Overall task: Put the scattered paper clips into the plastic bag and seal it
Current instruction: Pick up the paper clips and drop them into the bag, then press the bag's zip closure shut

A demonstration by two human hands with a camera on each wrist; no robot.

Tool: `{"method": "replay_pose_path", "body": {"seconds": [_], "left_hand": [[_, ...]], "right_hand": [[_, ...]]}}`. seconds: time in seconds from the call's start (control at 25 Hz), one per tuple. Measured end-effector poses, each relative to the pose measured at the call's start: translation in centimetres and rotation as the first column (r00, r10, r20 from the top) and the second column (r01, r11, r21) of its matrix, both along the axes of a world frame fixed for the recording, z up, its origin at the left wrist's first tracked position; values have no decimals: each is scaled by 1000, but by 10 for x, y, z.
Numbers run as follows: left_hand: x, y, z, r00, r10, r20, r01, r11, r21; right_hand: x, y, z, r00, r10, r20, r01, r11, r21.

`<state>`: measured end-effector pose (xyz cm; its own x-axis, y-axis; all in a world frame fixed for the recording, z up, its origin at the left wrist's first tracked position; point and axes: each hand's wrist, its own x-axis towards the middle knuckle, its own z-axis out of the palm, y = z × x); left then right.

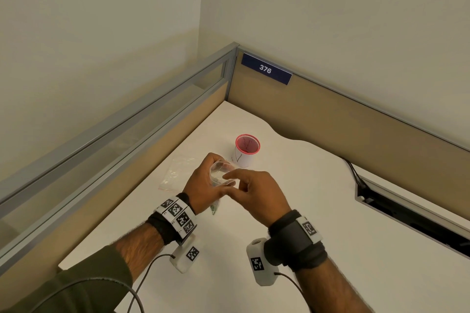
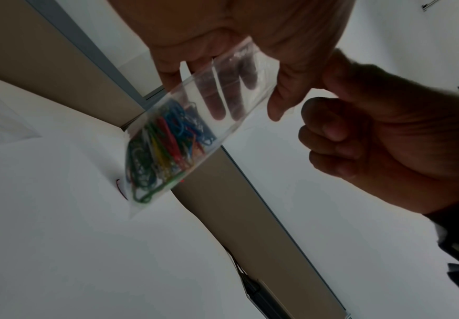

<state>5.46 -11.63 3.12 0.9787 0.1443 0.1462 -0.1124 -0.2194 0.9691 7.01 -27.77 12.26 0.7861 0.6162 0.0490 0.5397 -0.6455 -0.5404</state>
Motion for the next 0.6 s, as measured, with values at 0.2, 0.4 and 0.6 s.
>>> {"method": "replay_pose_path", "body": {"seconds": [0.2, 0.4, 0.6], "left_hand": [[-3, -3, 3, 999, 22, 39, -22, 1000, 5], [-10, 2, 10, 999, 18, 46, -18, 1000, -15], [-16, 14, 6, 999, -10, 39, 16, 985, -173]], "right_hand": [[2, 6, -4, 999, -6, 32, 5, 1000, 30], [5, 3, 10, 999, -26, 43, 21, 994, 105], [15, -10, 17, 998, -56, 21, 50, 973, 223]]}}
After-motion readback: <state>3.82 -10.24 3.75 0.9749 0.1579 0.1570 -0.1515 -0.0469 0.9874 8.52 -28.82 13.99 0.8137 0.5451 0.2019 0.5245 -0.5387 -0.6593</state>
